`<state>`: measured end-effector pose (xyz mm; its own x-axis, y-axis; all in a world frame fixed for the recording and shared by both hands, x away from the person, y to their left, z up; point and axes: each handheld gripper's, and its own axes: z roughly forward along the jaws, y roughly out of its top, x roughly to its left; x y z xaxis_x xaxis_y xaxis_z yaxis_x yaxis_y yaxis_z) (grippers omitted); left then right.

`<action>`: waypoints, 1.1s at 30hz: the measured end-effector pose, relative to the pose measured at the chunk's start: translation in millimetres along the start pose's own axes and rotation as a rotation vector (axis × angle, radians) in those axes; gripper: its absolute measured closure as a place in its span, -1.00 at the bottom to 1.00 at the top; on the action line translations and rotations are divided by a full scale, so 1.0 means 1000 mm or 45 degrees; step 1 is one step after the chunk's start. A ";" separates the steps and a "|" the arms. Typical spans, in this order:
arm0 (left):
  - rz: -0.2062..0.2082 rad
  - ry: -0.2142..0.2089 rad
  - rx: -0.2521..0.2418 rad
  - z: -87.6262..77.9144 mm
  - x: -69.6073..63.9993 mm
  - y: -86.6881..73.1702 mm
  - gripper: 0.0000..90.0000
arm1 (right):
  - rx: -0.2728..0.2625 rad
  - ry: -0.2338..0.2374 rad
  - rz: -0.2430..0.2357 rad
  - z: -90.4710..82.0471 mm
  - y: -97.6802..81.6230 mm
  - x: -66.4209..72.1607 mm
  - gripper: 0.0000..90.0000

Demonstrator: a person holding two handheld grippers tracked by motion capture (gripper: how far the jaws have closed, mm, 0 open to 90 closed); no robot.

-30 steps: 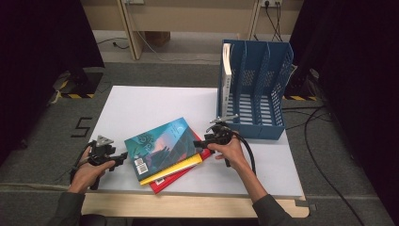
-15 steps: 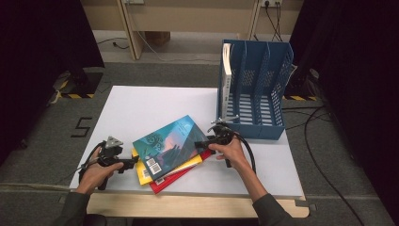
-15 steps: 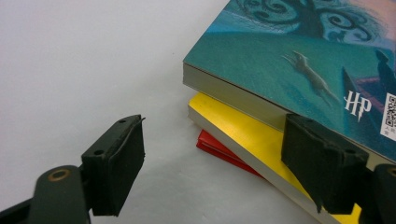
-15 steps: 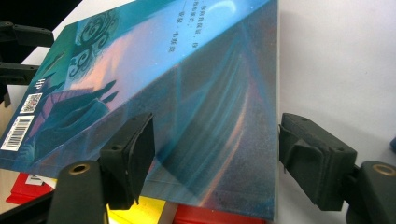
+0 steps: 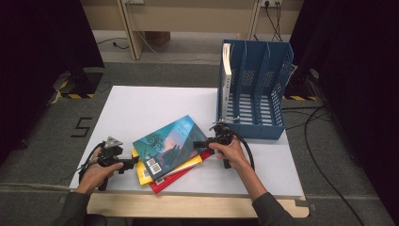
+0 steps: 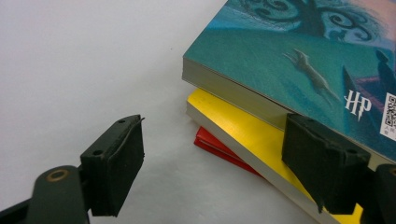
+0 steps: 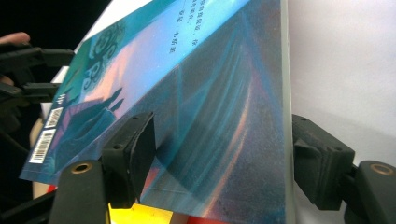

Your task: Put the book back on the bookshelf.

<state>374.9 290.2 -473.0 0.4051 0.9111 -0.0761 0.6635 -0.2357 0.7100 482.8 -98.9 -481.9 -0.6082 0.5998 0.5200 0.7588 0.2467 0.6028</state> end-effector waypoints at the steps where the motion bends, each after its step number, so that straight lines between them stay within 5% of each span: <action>1: -0.001 -0.001 -0.001 0.000 0.000 0.000 -0.55 | -0.003 -0.017 0.003 -0.002 0.001 0.002 -0.25; 13: -0.003 -0.028 -0.004 -0.002 -0.002 0.000 -0.30 | -0.179 0.134 0.073 -0.028 0.013 0.016 -0.02; 15: -0.004 -0.042 -0.010 -0.001 -0.004 0.000 -0.17 | -0.172 0.223 0.118 -0.023 0.012 0.020 0.13; 23: 0.034 -0.044 -0.023 0.001 -0.009 0.001 -0.24 | -0.125 0.140 0.014 -0.022 0.027 0.042 0.18; 26: 0.037 -0.043 -0.033 0.002 -0.008 -0.001 -0.38 | -0.121 0.108 -0.032 -0.026 0.033 0.049 0.21; 28: 0.032 -0.094 -0.015 0.005 -0.008 -0.002 -0.71 | -0.131 0.090 -0.066 -0.030 0.038 0.053 0.24; 30: 0.035 -0.107 -0.033 0.005 -0.010 -0.002 -0.67 | -0.133 0.075 -0.110 -0.035 0.042 0.059 0.27; 33: -0.030 -0.075 -0.098 0.001 -0.002 0.001 -0.67 | -0.153 0.047 -0.160 -0.044 0.052 0.068 0.35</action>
<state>375.5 288.0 -472.6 0.4278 0.8941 -0.1324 0.6239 -0.1861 0.7590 470.9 -78.5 -388.7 -0.7063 0.5409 0.4568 0.6444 0.2241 0.7311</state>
